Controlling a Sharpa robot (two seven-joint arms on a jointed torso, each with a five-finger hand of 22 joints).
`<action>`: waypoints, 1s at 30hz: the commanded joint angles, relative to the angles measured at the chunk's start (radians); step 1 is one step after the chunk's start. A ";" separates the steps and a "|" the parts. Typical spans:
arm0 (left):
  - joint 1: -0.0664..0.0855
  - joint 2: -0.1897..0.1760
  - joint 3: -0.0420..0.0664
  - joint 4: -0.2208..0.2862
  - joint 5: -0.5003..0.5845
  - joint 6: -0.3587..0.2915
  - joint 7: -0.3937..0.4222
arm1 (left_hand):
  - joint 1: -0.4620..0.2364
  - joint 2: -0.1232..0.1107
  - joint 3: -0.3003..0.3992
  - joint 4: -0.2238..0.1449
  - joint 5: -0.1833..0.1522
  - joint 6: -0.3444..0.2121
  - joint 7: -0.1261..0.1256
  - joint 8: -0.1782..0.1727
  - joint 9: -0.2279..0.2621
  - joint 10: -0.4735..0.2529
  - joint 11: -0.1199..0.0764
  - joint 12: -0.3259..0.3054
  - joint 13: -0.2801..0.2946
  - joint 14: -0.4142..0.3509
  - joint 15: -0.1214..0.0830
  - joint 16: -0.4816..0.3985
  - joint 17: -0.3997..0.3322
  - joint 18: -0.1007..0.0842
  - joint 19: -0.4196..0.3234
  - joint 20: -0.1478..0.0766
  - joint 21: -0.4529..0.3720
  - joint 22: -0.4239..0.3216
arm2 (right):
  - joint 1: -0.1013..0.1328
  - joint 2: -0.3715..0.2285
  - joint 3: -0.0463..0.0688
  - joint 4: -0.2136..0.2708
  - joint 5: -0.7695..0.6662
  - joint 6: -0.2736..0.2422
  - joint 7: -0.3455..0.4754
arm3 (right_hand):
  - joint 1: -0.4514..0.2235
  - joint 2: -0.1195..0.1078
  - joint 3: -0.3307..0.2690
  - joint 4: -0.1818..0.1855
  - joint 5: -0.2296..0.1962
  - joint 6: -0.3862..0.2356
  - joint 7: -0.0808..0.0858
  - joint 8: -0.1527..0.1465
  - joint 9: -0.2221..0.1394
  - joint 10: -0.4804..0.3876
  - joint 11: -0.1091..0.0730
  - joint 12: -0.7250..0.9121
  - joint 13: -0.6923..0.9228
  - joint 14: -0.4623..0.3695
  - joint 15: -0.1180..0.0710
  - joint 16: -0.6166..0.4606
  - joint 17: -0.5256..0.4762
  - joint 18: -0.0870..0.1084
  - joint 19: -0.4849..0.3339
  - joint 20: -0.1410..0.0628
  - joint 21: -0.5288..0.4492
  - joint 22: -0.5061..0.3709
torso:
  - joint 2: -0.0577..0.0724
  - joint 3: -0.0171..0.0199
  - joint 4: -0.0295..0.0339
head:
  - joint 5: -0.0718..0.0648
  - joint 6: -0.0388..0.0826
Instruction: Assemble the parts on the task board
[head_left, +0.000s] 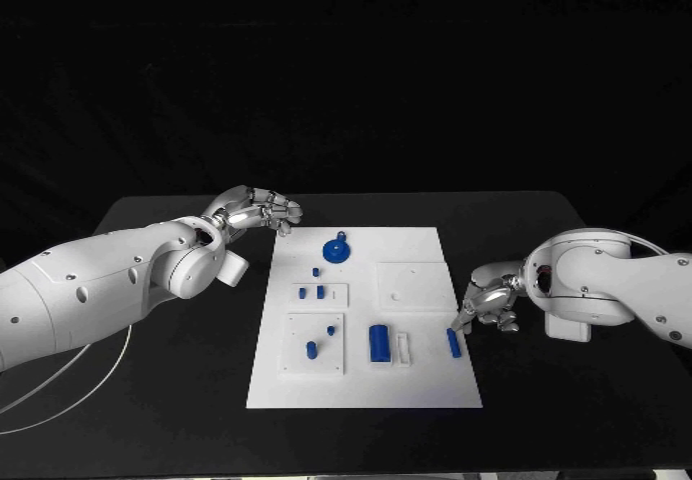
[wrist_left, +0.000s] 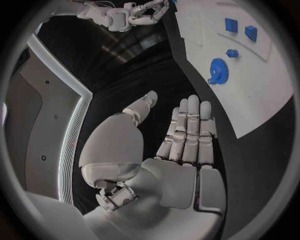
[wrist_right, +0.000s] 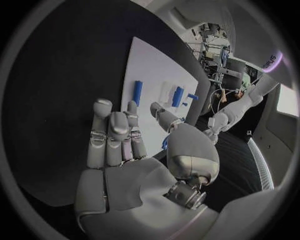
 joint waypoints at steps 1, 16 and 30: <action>0.000 0.002 0.000 0.003 0.006 0.013 0.013 | -0.006 -0.001 0.000 0.007 -0.002 -0.007 0.007 0.004 -0.002 -0.008 -0.002 0.005 0.002 0.002 0.001 -0.007 0.001 0.021 0.004 0.003 -0.007 0.001 | -0.004 0.001 -0.002 0.004 -0.078 0.026 -0.025 | -0.017 0.002 -0.002 0.011 -0.001 0.006 0.001 -0.001 0.001 0.005 0.000 -0.004 0.002 0.007 -0.002 -0.003 0.002 0.015 -0.002 0.004 0.006 0.015 | 0.001 0.0001 0.0012 | -0.001 0.001; 0.000 -0.005 0.000 0.005 0.006 0.014 0.012 | -0.007 -0.001 -0.001 0.007 -0.002 -0.008 0.007 0.004 -0.003 -0.008 -0.002 0.005 0.002 0.002 0.001 -0.008 0.002 0.020 0.004 0.003 -0.007 0.002 | -0.059 0.037 -0.007 -0.005 -0.130 -0.011 -0.053 | -0.032 0.006 -0.007 0.020 -0.001 0.016 -0.002 0.003 0.002 0.010 -0.003 -0.003 0.004 0.009 -0.004 -0.001 0.004 0.015 -0.001 0.003 0.009 0.017 | 0.001 -0.0005 0.0029 | 0.001 -0.008; 0.000 -0.006 0.000 0.007 0.006 0.014 0.010 | -0.007 -0.001 -0.001 0.007 -0.003 -0.008 0.007 0.005 -0.003 -0.007 -0.002 0.005 0.002 0.002 0.001 -0.008 0.003 0.020 0.004 0.003 -0.008 0.002 | -0.088 0.076 -0.009 -0.014 -0.223 -0.045 -0.067 | -0.007 0.011 0.000 -0.009 -0.001 0.022 -0.005 0.004 0.003 0.015 -0.006 -0.004 0.006 0.009 -0.006 -0.001 0.005 0.015 -0.001 0.001 0.013 0.018 | 0.001 -0.0013 0.0034 | -0.008 -0.013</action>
